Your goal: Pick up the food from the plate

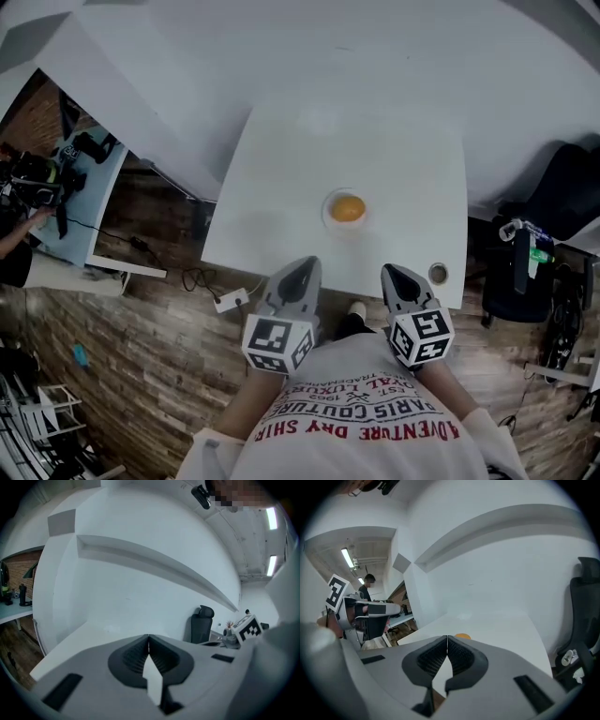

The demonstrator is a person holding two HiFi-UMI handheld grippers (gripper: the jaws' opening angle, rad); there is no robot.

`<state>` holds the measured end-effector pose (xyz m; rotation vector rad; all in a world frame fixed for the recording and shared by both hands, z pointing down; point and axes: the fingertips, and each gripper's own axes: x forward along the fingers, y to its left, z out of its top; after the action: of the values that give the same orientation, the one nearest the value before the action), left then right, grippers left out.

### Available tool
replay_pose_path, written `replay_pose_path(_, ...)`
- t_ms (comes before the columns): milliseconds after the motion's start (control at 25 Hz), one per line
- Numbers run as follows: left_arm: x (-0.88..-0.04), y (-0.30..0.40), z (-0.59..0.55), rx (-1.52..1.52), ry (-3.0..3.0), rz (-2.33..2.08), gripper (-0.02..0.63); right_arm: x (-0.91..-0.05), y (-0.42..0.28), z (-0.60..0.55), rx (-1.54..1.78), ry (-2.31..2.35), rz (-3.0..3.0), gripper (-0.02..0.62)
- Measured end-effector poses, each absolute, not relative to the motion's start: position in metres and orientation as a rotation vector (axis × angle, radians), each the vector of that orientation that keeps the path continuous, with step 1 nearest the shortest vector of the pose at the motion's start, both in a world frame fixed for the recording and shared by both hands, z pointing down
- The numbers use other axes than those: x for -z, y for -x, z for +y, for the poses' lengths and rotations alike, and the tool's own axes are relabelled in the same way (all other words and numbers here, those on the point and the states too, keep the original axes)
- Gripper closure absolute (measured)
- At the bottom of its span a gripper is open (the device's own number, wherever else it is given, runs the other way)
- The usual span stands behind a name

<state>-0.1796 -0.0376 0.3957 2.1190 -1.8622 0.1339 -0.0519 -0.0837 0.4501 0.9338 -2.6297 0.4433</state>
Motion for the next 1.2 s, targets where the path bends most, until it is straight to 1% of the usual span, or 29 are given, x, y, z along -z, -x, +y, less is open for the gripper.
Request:
replay_pose_path(280,-0.401,0.174,-0.100,-0.181,-2.092,-1.852,0.598,-0.444,0.054,-0.150,-0.457,-0.901,-2.658,0.581)
replay_pose_path(480,-0.416,0.163,-0.135,-0.210,-2.088,-1.808,0.598,-0.458,0.044,-0.189,-0.475,-0.920,-2.625,0.581)
replay_pose_path(880,-0.432,0.173,-0.188,-0.296,-2.162,-1.690,0.598,-0.479,0.042,-0.221,-0.541,-1.059,-2.528,0.581)
replay_pose_path(1200,-0.482,0.188,-0.215,-0.455,-2.220,-1.469,0.597,-0.503,0.057,-0.228,-0.640,-1.154,-2.406,0.581)
